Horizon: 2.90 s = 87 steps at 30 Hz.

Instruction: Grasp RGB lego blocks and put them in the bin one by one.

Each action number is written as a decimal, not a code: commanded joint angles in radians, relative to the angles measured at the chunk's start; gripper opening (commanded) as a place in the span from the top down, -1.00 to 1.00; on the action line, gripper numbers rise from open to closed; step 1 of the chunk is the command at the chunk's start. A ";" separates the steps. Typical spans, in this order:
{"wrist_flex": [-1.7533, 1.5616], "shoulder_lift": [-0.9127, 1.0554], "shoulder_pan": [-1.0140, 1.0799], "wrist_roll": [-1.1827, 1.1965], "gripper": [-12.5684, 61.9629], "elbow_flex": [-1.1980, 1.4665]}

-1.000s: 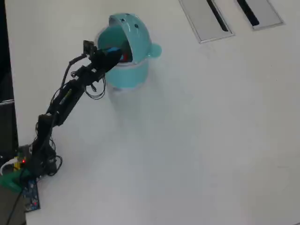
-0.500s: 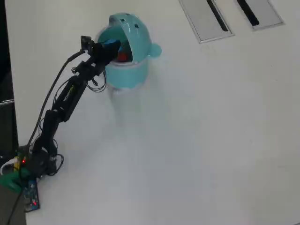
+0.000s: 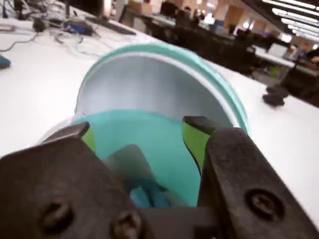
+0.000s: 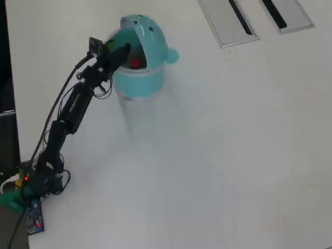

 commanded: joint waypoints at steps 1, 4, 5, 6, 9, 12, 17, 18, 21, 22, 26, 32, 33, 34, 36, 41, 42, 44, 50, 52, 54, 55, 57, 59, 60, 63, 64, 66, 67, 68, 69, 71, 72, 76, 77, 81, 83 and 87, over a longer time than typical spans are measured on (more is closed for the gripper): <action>0.067 0.017 0.015 0.012 -0.22 -0.094; 0.133 0.037 0.041 0.043 -0.22 -0.101; 0.153 0.048 0.052 0.048 -0.22 -0.101; 0.169 0.061 0.064 0.048 -0.22 -0.101; 0.179 0.094 0.087 0.035 -0.22 -0.101; 0.215 0.120 0.129 -0.003 -0.22 -0.160; 0.359 0.147 0.172 -0.003 -0.17 -0.261; 0.368 0.161 0.183 -0.003 -0.16 -0.258; 0.394 0.198 0.206 -0.003 -0.15 -0.250; 0.399 0.210 0.212 -0.003 -0.15 -0.249; 0.417 0.282 0.225 -0.011 -0.12 -0.184; 0.265 0.580 0.259 -0.009 -0.12 0.321; 0.235 0.627 0.267 -0.006 -0.12 0.410; 0.202 0.670 0.275 -0.006 -0.12 0.491; 0.146 0.749 0.290 -0.002 -0.12 0.637; 0.035 0.902 0.345 0.043 -0.12 0.920; 0.017 0.922 0.350 0.060 -0.12 0.960; 0.011 0.960 0.367 0.072 -0.12 1.031; -0.101 1.072 0.380 0.218 -0.12 1.269; -0.152 1.103 0.380 0.221 -0.12 1.339; -0.175 1.132 0.380 0.255 -0.13 1.401; -0.187 1.146 0.380 0.278 -0.15 1.430; -0.215 1.175 0.380 0.341 -0.17 1.494; -0.253 1.204 0.382 0.403 -0.21 1.565; -0.270 1.221 0.382 0.414 -0.21 1.606; -0.318 1.270 0.380 0.456 -0.21 1.730; -0.322 1.284 0.380 0.459 -0.21 1.764; -0.324 1.298 0.380 0.459 -0.21 1.804; -0.334 1.305 0.382 0.459 -0.21 1.825; -0.353 1.312 0.383 0.459 -0.21 1.852; -0.365 1.322 0.385 0.460 -0.21 1.876; -0.371 1.345 0.388 0.480 -0.21 1.922; -0.371 1.358 0.388 0.503 -0.21 1.945; -0.405 1.391 0.388 0.529 -0.21 2.028; -0.411 1.397 0.388 0.529 -0.21 2.042; -0.465 1.417 0.390 0.529 -0.21 2.108; -0.502 1.431 0.390 0.529 -0.21 2.149; -0.591 1.462 0.393 0.529 -0.21 2.246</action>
